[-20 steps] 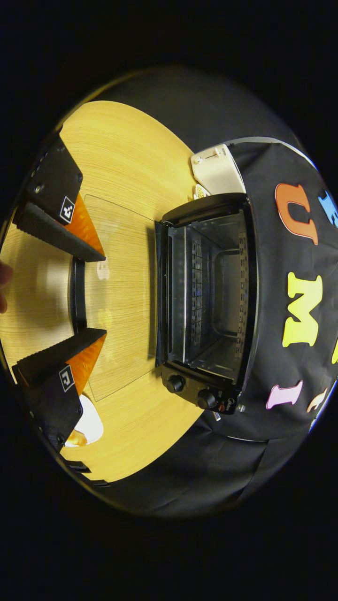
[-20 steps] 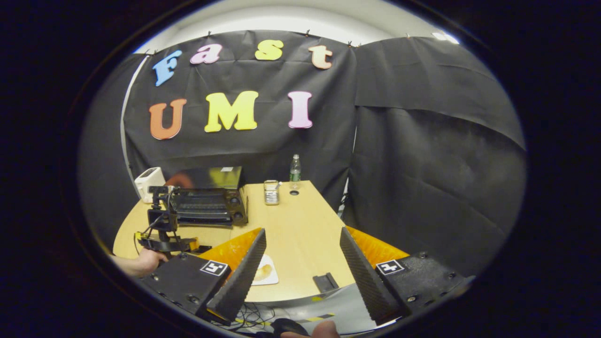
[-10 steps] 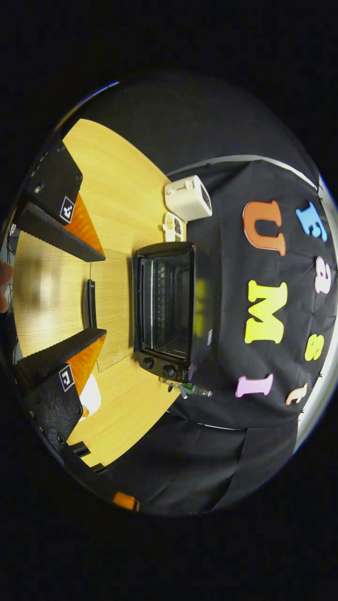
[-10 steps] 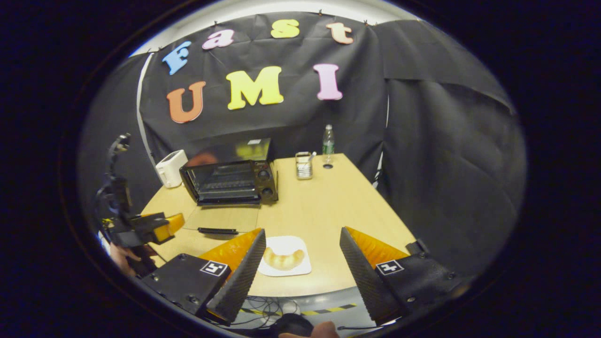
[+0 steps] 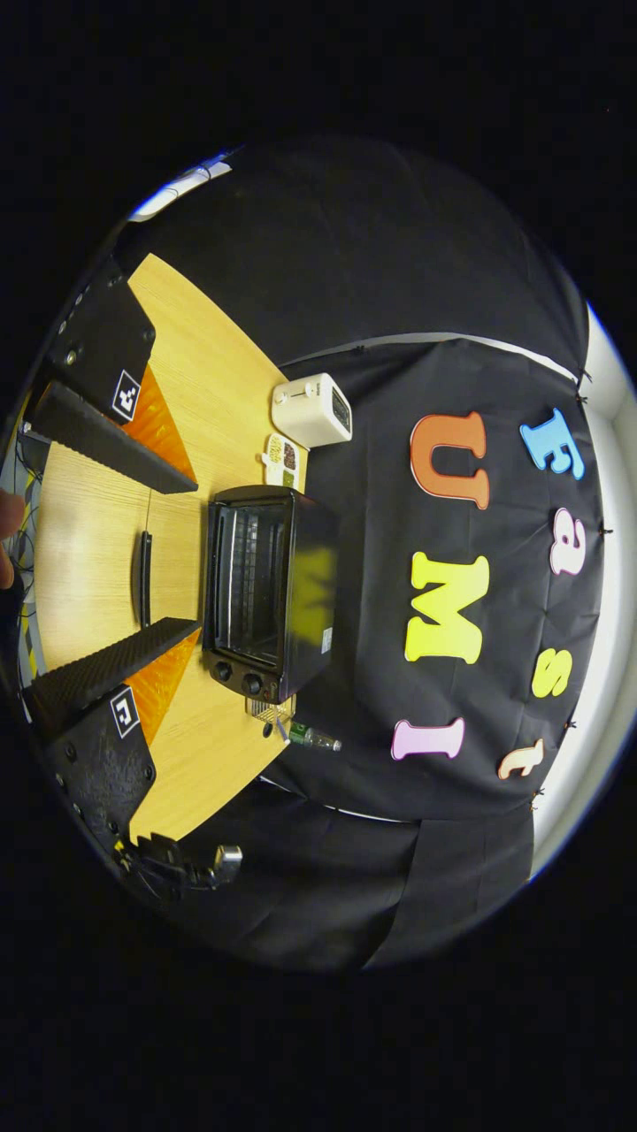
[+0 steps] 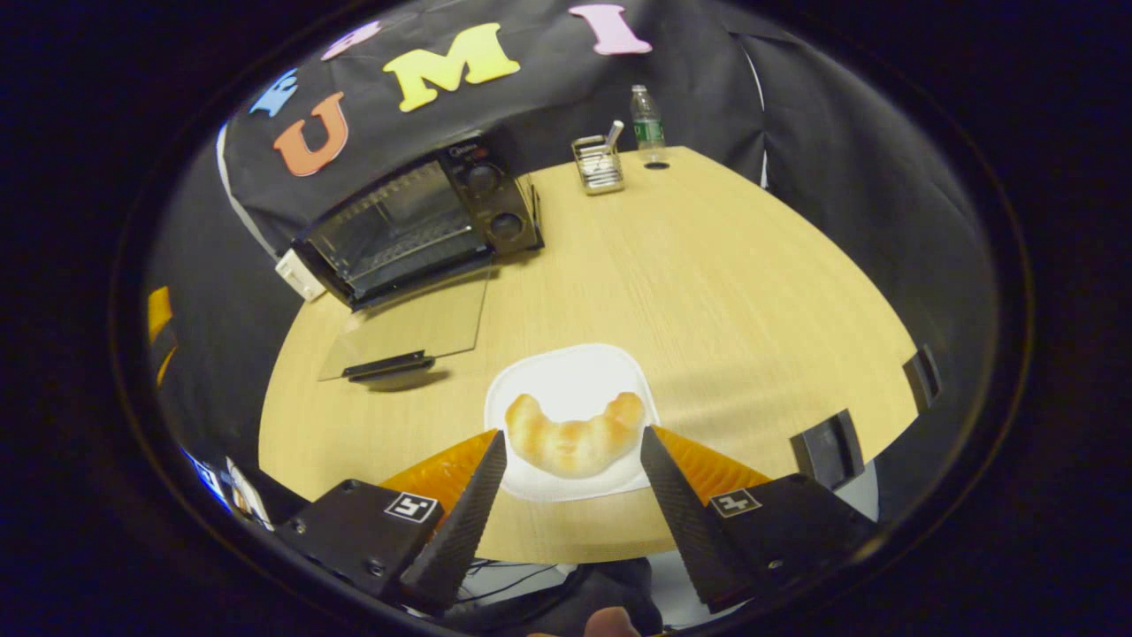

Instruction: Open the electric oven with the left hand, put the food in, and close the electric oven.

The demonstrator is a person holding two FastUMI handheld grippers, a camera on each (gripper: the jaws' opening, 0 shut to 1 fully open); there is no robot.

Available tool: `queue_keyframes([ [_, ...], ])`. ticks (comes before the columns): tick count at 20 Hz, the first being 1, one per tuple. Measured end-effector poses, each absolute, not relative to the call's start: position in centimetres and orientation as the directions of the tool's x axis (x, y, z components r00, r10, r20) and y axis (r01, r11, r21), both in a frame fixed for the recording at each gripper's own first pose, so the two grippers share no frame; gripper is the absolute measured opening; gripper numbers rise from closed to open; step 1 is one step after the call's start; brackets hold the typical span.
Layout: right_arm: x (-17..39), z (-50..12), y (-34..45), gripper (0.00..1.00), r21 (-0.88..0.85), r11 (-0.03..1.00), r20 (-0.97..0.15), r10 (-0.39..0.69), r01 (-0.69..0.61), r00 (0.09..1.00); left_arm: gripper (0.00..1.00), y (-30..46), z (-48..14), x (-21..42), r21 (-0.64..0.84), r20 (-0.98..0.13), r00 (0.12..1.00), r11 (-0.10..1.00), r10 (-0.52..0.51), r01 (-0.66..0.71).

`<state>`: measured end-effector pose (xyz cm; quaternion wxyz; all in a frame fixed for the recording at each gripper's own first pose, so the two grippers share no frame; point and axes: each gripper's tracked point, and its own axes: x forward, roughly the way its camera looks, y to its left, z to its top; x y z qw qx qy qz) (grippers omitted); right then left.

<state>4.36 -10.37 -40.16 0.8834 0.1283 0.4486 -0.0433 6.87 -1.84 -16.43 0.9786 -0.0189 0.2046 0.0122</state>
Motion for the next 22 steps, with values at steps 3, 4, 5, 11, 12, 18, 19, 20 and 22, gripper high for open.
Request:
queue_keyframes([
  [3, 5.0, -41.8, -10.9, 0.91, 0.188, 0.960, -0.832, 0.044, 0.206, 0.554, 0.93, -3.3, -16.9, 6.8, 0.007, -0.417, 0.909, 1.000, 0.013, -0.010],
  [4, 5.1, -42.3, -10.8, 0.91, 0.203, 0.955, -0.838, 0.056, 0.216, 0.543, 0.93, -4.0, -17.0, 6.9, 0.019, -0.422, 0.907, 1.000, 0.003, 0.005],
  [5, 5.2, -42.6, -10.9, 0.90, 0.216, 0.950, -0.844, 0.066, 0.225, 0.533, 0.93, -4.5, -17.1, 6.9, 0.025, -0.424, 0.906, 0.999, -0.008, 0.020],
  [11, 5.5, -43.9, -10.8, 0.87, 0.277, 0.922, -0.857, 0.109, 0.272, 0.504, 0.94, -6.0, -16.6, 7.7, -0.017, -0.430, 0.902, 0.999, -0.044, 0.040],
  [12, 5.4, -44.1, -10.8, 0.83, 0.278, 0.923, -0.856, 0.112, 0.266, 0.504, 0.94, -5.9, -16.5, 7.7, -0.029, -0.429, 0.902, 0.999, -0.047, 0.039],
  [18, 5.8, -44.1, -10.8, 0.42, 0.297, 0.918, -0.836, 0.117, 0.263, 0.536, 0.93, -5.8, -16.2, 7.6, -0.036, -0.437, 0.896, 0.997, -0.078, 0.069],
  [19, 5.9, -44.0, -10.8, 0.36, 0.306, 0.913, -0.834, 0.119, 0.271, 0.539, 0.93, -6.1, -16.0, 7.4, -0.035, -0.433, 0.897, 0.996, -0.089, 0.082],
  [20, 5.9, -43.9, -10.6, 0.29, 0.320, 0.905, -0.832, 0.126, 0.281, 0.541, 0.93, -6.1, -15.9, 7.5, -0.031, -0.431, 0.897, 0.995, -0.101, 0.097],
  [22, 5.7, -43.2, -10.3, 0.20, 0.355, 0.881, -0.825, 0.138, 0.312, 0.548, 0.93, -6.2, -15.9, 7.5, -0.031, -0.427, 0.896, 0.992, -0.121, 0.119],
])
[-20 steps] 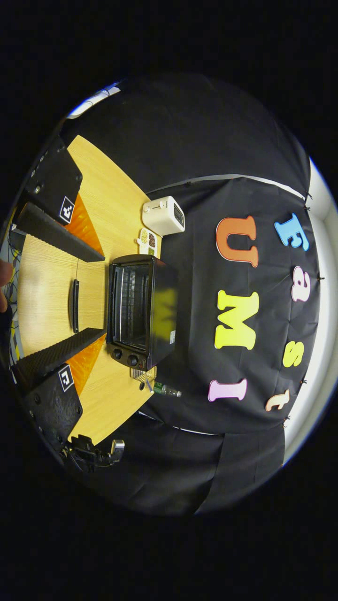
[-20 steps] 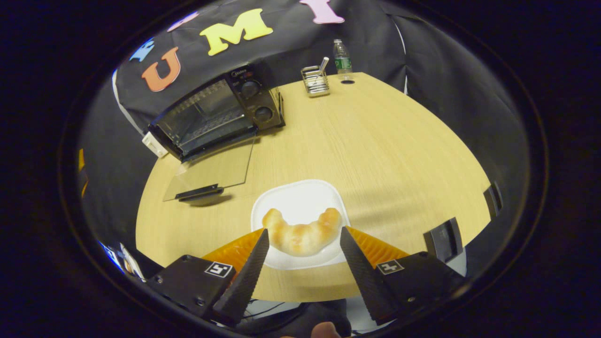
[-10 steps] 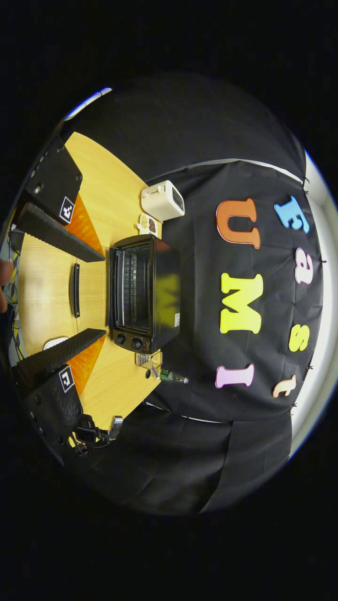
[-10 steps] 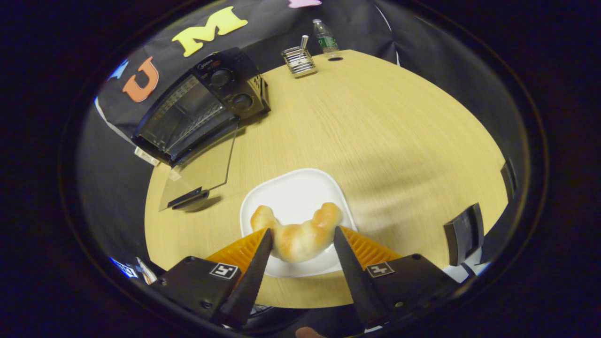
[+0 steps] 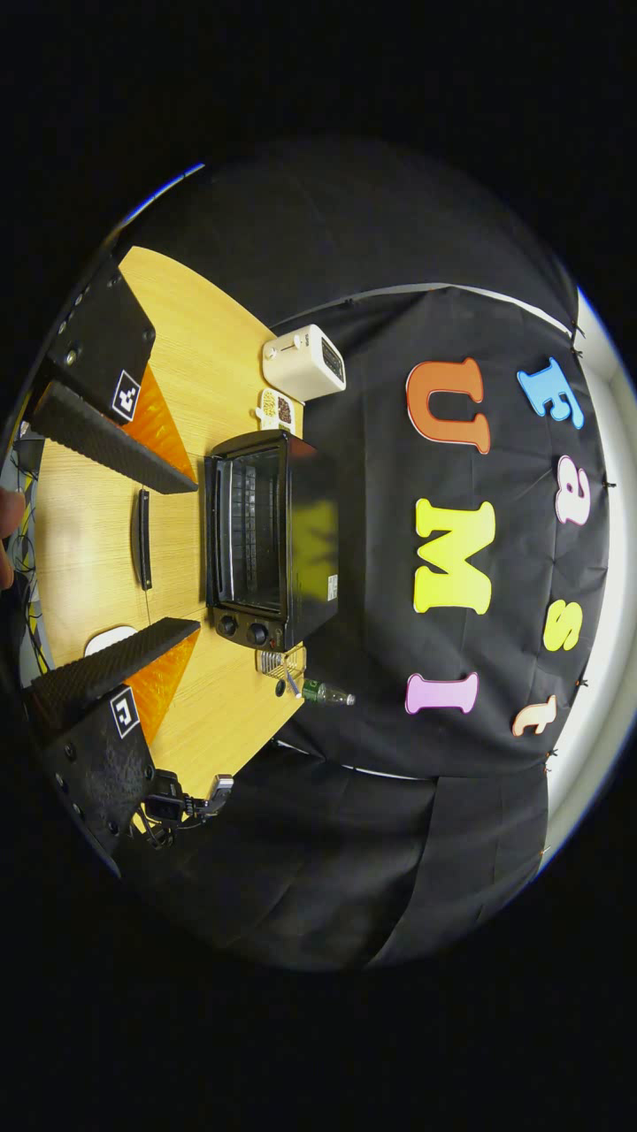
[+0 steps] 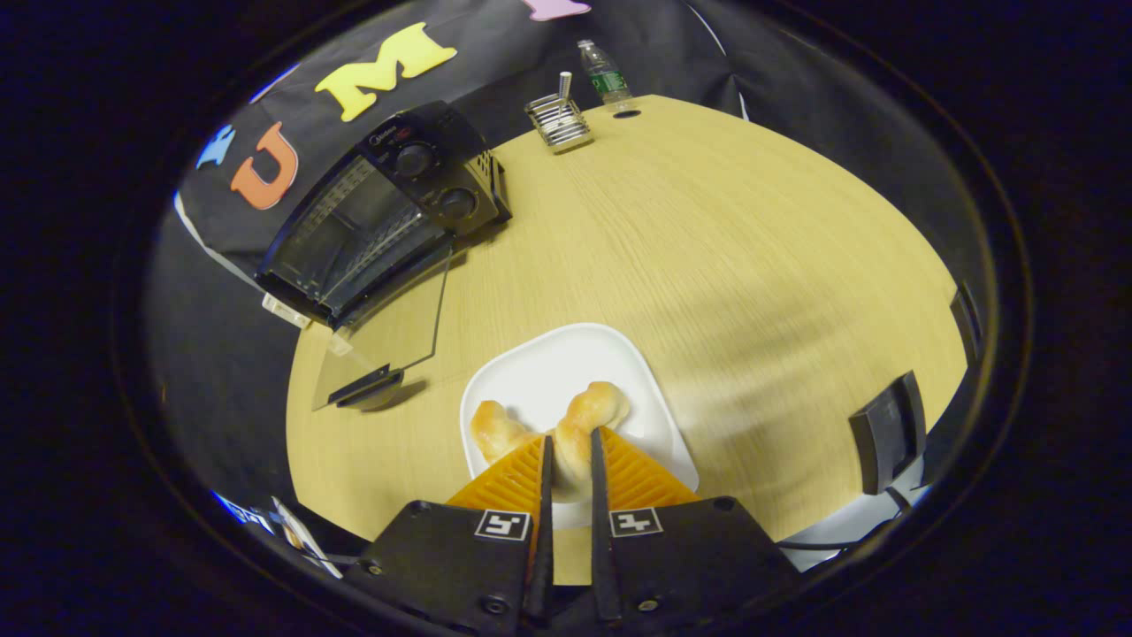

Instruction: Open the electric oven with the left hand, put the food in, and close the electric oven.

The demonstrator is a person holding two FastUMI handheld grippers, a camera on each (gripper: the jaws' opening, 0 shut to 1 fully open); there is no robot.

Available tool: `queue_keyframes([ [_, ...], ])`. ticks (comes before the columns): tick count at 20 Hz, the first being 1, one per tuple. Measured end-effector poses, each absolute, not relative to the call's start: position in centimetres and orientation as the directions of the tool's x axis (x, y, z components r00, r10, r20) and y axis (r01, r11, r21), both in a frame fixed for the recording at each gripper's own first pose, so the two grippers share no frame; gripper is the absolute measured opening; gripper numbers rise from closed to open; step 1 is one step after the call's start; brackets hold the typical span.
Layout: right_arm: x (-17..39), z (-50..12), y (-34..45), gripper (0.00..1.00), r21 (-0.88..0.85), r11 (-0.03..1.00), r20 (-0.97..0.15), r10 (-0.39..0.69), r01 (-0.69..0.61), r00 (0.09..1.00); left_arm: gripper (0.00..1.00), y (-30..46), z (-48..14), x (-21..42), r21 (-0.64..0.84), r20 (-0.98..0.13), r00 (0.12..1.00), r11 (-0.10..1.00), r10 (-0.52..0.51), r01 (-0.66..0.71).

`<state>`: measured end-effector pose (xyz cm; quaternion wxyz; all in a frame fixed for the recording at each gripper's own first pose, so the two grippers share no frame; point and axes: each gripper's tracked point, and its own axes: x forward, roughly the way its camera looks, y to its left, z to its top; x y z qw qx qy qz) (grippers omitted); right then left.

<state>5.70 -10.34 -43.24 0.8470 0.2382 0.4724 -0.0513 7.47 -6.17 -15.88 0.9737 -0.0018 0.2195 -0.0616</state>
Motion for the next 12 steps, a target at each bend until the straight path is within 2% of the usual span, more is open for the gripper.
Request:
queue_keyframes([
  [2, 5.6, -41.7, -10.3, 0.15, 0.392, 0.855, -0.805, 0.140, 0.339, 0.577, 0.93, -5.8, -15.5, 7.3, -0.037, -0.419, 0.897, 0.990, -0.137, 0.134],
  [7, 4.5, -37.1, -9.0, 0.16, 0.531, 0.735, -0.736, 0.153, 0.422, 0.659, 0.93, -4.4, -15.1, 7.1, -0.051, -0.409, 0.897, 0.986, -0.168, 0.162],
  [12, 4.7, -34.4, -5.0, 0.14, 0.622, 0.674, -0.659, 0.176, 0.398, 0.731, 0.93, -2.0, -14.8, 6.3, -0.059, -0.395, 0.903, 0.985, -0.173, 0.163],
])
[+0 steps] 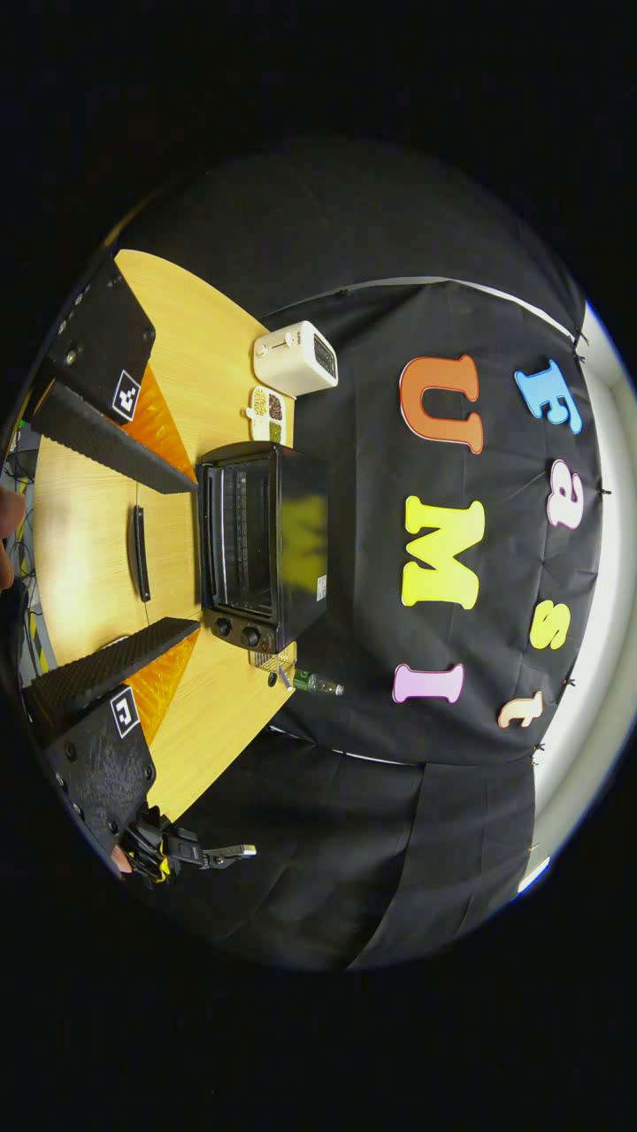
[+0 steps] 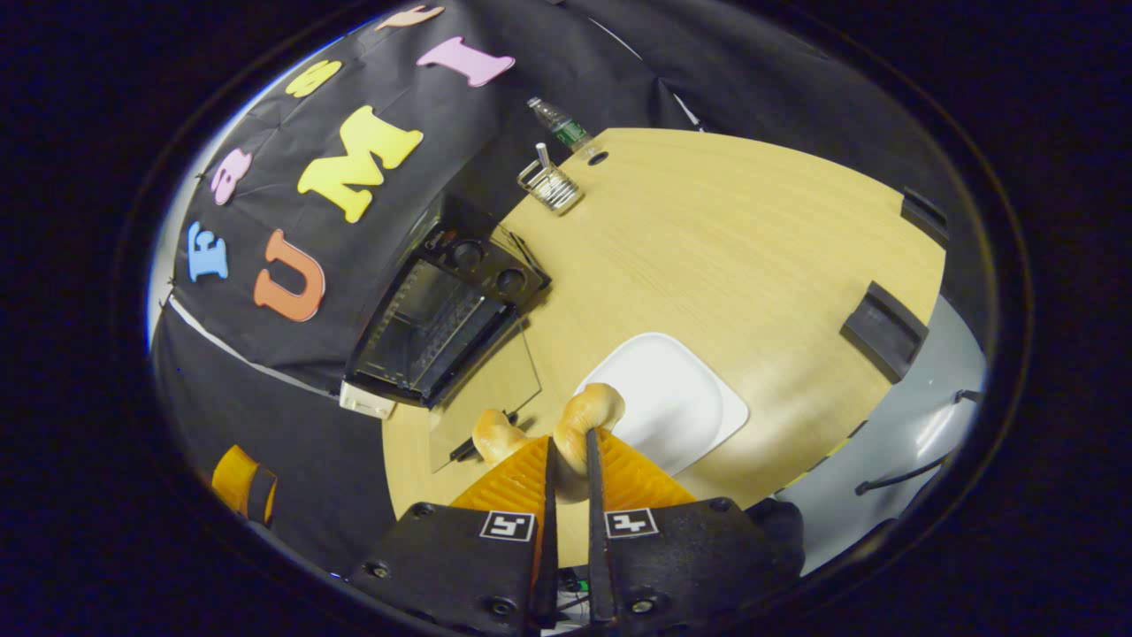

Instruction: Open the electric oven with the left hand, put the food in, and close the electric oven.

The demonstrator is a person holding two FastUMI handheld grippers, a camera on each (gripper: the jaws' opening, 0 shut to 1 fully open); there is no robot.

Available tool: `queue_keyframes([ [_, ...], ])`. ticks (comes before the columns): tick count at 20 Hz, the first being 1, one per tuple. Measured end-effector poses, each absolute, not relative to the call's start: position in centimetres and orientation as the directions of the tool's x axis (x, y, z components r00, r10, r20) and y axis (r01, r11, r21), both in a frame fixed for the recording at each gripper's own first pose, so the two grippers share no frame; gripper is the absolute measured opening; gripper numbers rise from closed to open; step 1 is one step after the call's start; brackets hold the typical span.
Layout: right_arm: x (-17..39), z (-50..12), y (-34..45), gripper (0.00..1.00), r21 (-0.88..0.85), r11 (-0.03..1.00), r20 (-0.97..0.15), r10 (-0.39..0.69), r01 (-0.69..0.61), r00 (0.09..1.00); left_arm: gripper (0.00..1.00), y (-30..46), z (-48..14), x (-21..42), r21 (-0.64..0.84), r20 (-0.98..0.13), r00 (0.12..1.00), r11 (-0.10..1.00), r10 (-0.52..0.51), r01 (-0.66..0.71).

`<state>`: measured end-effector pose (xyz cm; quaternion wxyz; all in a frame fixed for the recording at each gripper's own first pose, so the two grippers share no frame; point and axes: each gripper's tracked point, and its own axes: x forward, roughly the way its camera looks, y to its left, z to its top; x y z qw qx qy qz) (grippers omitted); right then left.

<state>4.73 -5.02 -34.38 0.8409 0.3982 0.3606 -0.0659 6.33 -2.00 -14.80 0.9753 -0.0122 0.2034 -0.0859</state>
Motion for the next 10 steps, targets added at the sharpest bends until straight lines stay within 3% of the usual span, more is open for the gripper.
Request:
queue_keyframes([
  [10, 17.9, -31.7, 6.3, 0.16, 0.771, 0.574, -0.487, 0.252, 0.277, 0.836, 0.93, 8.9, -15.4, 1.9, -0.004, -0.446, 0.895, 1.000, -0.025, 0.026],
])
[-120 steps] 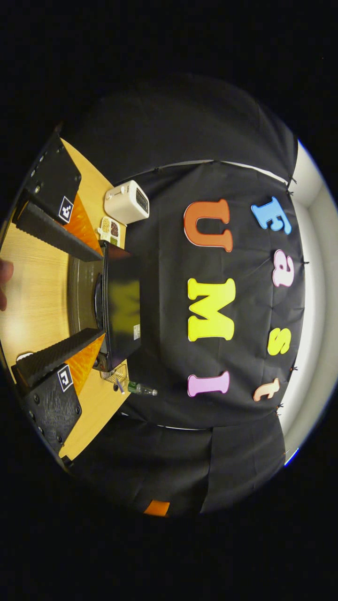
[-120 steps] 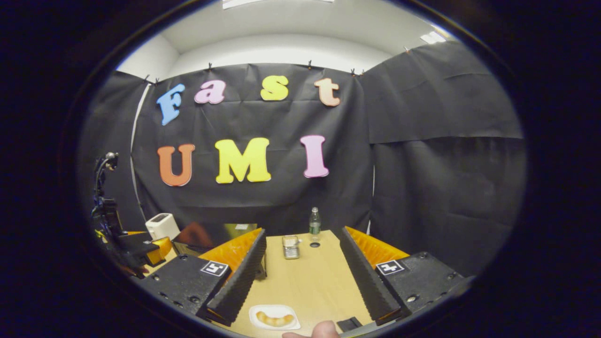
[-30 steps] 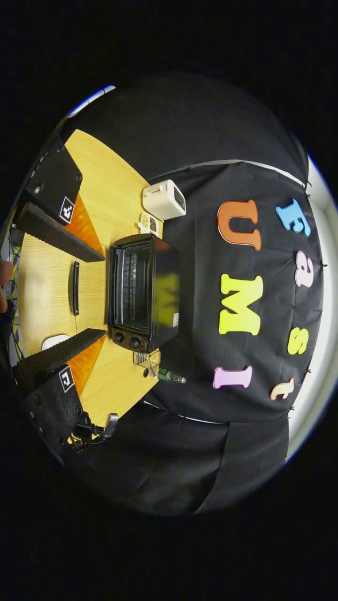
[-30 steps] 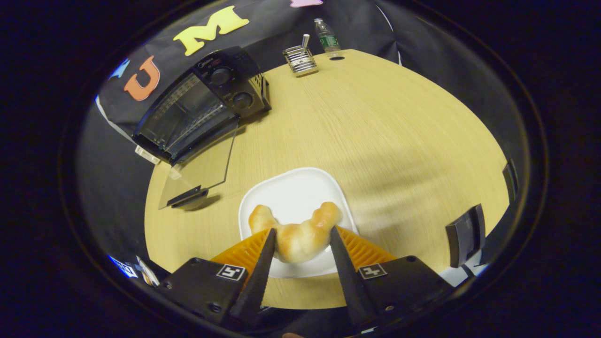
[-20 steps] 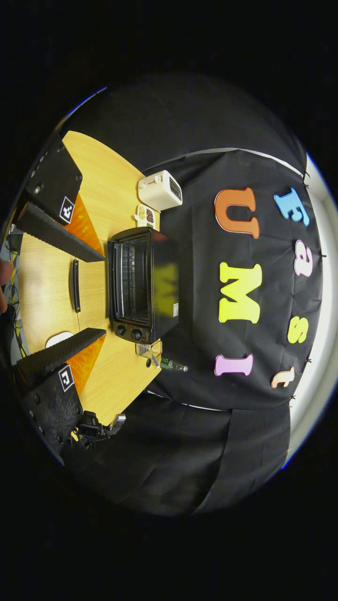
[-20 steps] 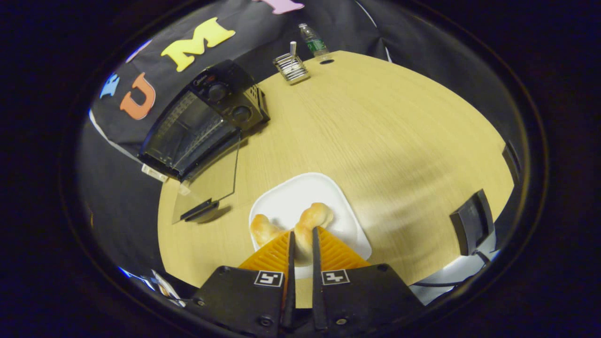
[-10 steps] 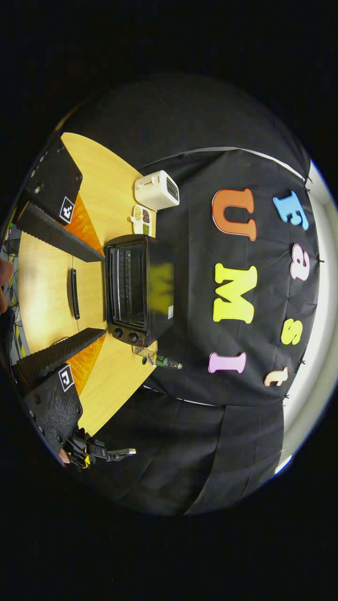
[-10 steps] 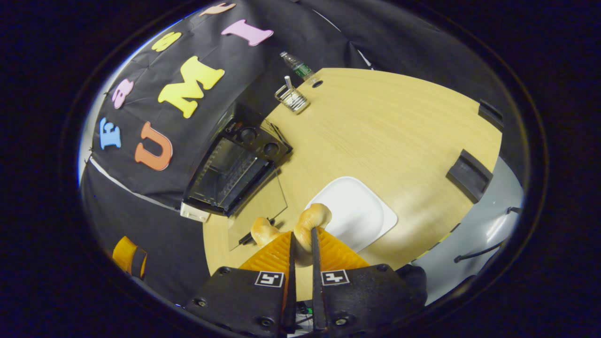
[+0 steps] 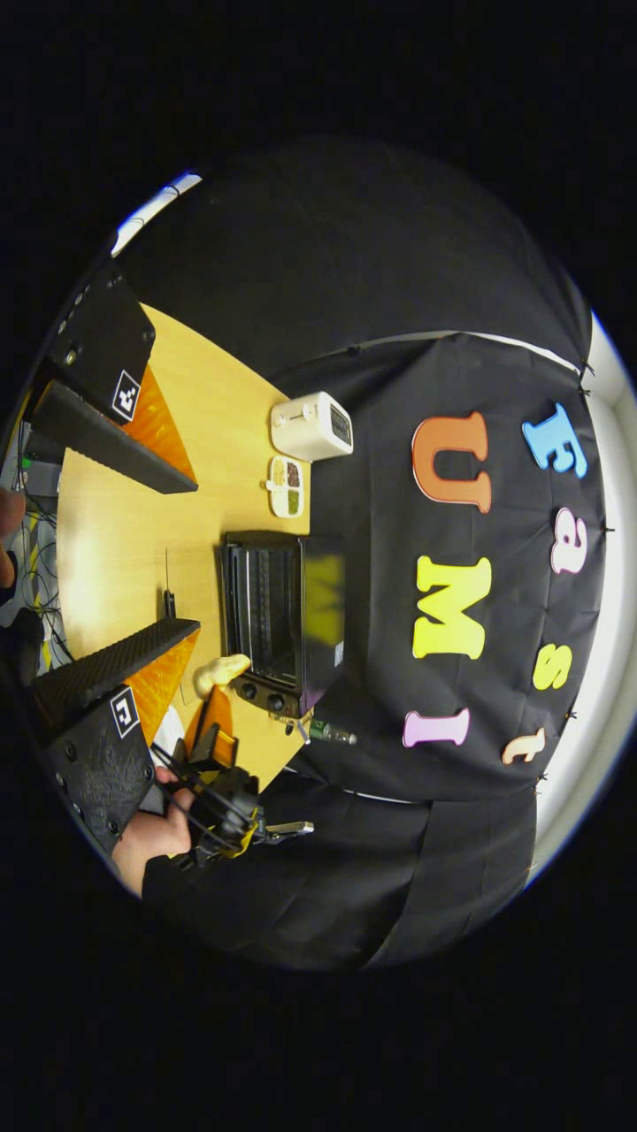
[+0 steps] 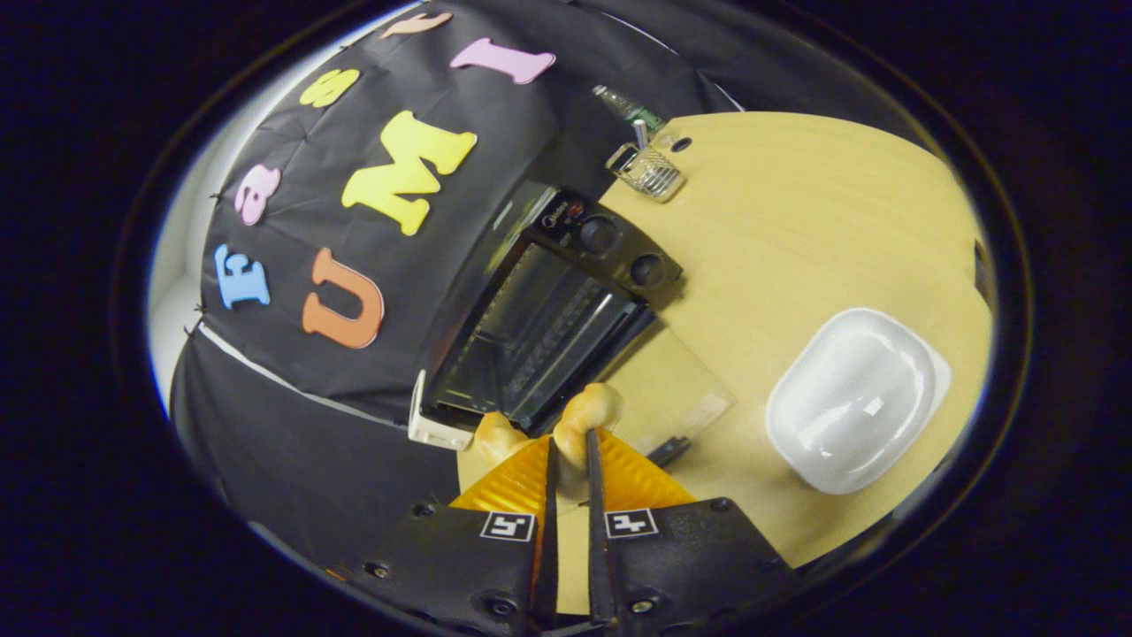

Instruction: Open the electric oven with the left hand, put the food in, and close the electric oven.

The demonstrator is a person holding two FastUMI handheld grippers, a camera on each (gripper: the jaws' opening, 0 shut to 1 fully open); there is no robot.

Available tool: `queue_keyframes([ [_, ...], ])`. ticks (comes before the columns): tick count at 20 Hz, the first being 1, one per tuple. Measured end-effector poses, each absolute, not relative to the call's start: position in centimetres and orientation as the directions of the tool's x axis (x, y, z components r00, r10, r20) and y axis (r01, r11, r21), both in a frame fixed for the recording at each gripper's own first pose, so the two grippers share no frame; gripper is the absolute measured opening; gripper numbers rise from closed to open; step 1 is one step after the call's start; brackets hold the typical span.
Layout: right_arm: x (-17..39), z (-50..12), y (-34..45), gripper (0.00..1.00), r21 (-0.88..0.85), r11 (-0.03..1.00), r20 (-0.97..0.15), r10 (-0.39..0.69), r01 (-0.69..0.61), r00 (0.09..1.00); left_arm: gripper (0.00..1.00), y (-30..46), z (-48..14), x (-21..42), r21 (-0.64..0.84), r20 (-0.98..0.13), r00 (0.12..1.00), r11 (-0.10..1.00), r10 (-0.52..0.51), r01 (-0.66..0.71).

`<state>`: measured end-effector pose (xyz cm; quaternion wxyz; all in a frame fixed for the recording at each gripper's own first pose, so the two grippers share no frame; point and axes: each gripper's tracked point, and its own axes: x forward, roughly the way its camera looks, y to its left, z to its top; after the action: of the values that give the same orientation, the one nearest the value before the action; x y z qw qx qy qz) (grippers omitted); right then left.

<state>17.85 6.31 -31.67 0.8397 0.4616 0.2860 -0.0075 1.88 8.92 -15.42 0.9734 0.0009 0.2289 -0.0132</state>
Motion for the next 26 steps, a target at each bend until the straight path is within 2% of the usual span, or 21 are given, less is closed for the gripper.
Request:
queue_keyframes([
  [8, 29.7, -34.5, 7.6, 0.16, 0.815, 0.466, -0.457, 0.151, 0.344, 0.877, 0.93, 13.6, -16.6, 0.7, 0.007, -0.504, 0.862, 0.998, 0.059, -0.064],
  [9, 30.7, -34.6, 7.6, 0.13, 0.819, 0.454, -0.454, 0.138, 0.351, 0.880, 0.93, 14.1, -16.6, 0.5, 0.012, -0.507, 0.860, 0.997, 0.067, -0.071],
  [11, 32.7, -35.0, 7.1, 0.17, 0.829, 0.429, -0.444, 0.111, 0.360, 0.889, 0.93, 14.9, -16.8, 0.4, 0.021, -0.513, 0.854, 0.996, 0.083, -0.084],
  [13, 34.3, -35.7, 6.7, 0.14, 0.832, 0.407, -0.445, 0.086, 0.376, 0.891, 0.93, 15.7, -16.8, 0.5, 0.033, -0.520, 0.848, 0.995, 0.097, -0.094],
  [19, 37.0, -36.9, 6.3, 0.16, 0.852, 0.372, -0.408, 0.033, 0.367, 0.913, 0.93, 16.0, -16.9, 1.6, 0.042, -0.532, 0.840, 0.994, 0.107, -0.100],
  [22, 37.0, -36.9, 6.7, 0.22, 0.864, 0.363, -0.391, 0.048, 0.349, 0.919, 0.93, 15.3, -16.3, 2.1, 0.035, -0.525, 0.846, 0.995, 0.096, -0.091],
  [23, 36.7, -36.7, 6.7, 0.19, 0.864, 0.368, -0.387, 0.050, 0.343, 0.921, 0.93, 14.9, -16.2, 2.2, 0.033, -0.520, 0.849, 0.996, 0.087, -0.082],
  [26, 35.2, -36.0, 6.0, 0.37, 0.836, 0.440, -0.383, 0.042, 0.327, 0.923, 0.93, 13.6, -16.5, 2.6, 0.022, -0.524, 0.850, 0.999, 0.054, -0.050],
])
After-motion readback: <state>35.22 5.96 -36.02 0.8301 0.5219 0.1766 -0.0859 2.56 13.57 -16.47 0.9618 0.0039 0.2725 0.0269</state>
